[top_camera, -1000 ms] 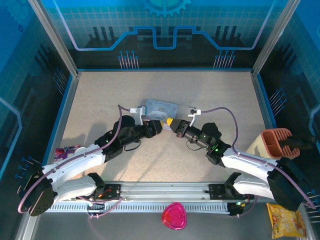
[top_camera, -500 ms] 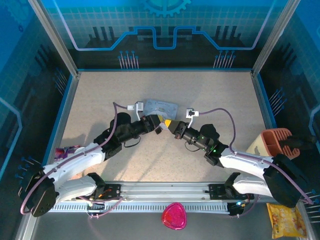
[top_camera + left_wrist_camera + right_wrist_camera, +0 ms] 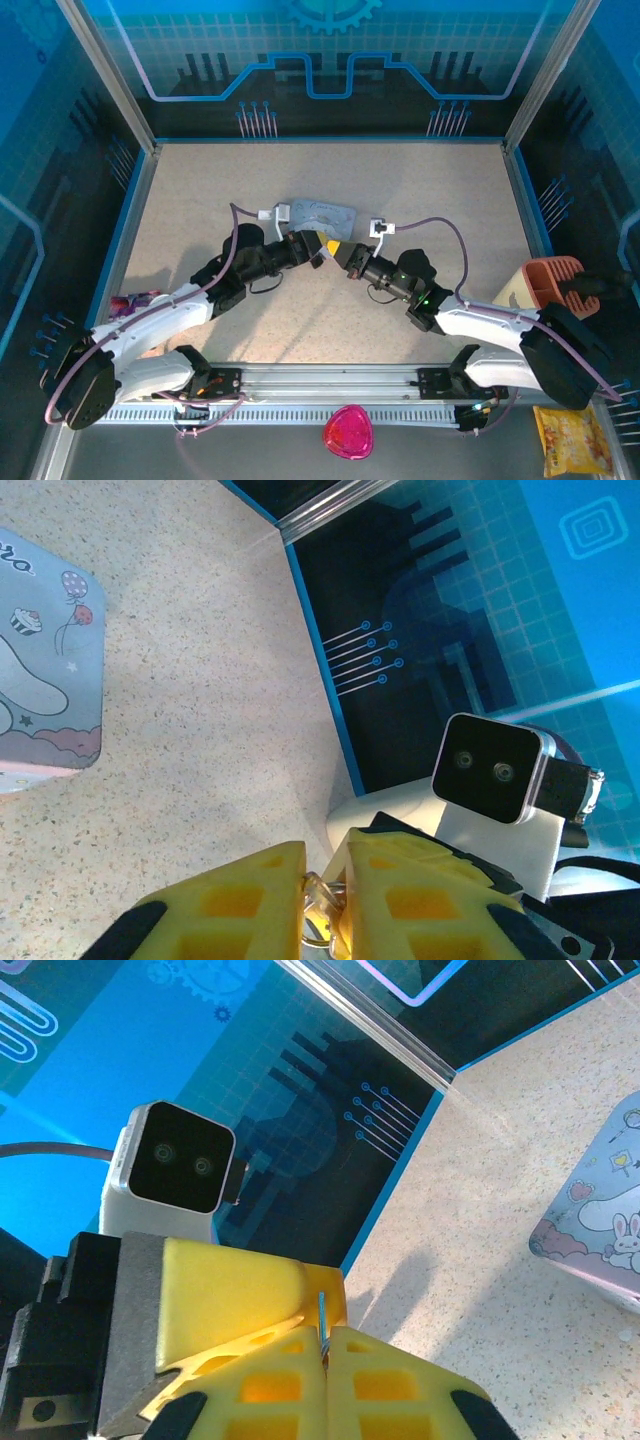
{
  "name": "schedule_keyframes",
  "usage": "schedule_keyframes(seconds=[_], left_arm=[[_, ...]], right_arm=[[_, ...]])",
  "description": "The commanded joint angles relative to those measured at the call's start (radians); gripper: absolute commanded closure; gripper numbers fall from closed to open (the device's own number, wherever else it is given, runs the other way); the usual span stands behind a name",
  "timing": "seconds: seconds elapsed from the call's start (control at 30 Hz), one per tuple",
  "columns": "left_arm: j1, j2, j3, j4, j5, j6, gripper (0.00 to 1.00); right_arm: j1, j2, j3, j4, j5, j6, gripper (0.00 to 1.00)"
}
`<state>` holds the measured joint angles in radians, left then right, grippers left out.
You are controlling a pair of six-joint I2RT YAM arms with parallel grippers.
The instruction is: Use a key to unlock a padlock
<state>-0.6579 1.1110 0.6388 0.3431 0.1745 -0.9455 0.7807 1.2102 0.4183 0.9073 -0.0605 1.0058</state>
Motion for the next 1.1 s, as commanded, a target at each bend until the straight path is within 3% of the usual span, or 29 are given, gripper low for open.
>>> schedule_keyframes(seconds=[0.0, 0.27, 0.47, 0.67, 0.87, 1.07], left_arm=[[0.006, 0.006, 0.032, 0.034, 0.023, -0.013, 0.86], [0.008, 0.015, 0.033, 0.048, 0.020, -0.012, 0.99], [0.007, 0.008, 0.022, 0.038, -0.052, -0.009, 1.00], [0.007, 0.020, 0.025, 0.044, -0.049, -0.010, 1.00], [0.006, 0.042, 0.028, 0.080, -0.011, -0.038, 1.00], [0.007, 0.044, 0.022, 0.100, -0.015, -0.050, 1.00]], right_arm=[[0.017, 0.008, -0.009, 0.044, -0.003, 0.009, 1.00], [0.015, 0.007, -0.007, 0.015, 0.010, 0.033, 1.00], [-0.018, 0.001, -0.024, -0.037, 0.010, 0.098, 0.63], [-0.052, 0.027, -0.036, 0.040, -0.052, 0.128, 0.51], [-0.072, 0.068, -0.036, 0.162, -0.109, 0.141, 0.47], [-0.074, 0.116, -0.029, 0.252, -0.157, 0.158, 0.59]])
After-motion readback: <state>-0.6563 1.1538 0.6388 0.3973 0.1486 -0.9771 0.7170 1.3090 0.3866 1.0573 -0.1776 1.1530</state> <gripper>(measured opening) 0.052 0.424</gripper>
